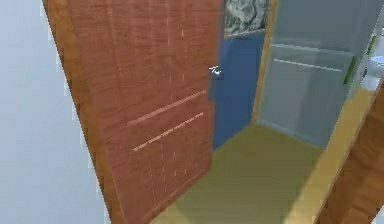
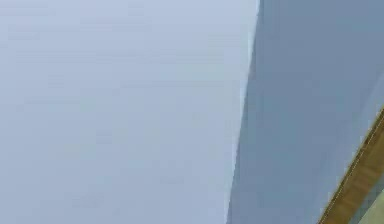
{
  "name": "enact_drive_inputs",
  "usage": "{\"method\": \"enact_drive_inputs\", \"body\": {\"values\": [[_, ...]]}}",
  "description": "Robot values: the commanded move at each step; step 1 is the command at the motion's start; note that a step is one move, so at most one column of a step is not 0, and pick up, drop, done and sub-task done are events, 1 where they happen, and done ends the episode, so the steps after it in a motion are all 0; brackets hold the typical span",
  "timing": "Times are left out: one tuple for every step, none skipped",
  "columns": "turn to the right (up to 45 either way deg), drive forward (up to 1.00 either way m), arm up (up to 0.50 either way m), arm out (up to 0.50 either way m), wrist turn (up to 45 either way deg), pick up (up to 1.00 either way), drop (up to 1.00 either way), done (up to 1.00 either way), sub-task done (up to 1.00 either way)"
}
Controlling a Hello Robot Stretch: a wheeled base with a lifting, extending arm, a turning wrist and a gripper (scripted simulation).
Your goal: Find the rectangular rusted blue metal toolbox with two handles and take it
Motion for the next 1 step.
{"method": "enact_drive_inputs", "body": {"values": [[-27.0,0.0,0.0,0.0,0.0,0.0,0.0,0.0,0.0]]}}
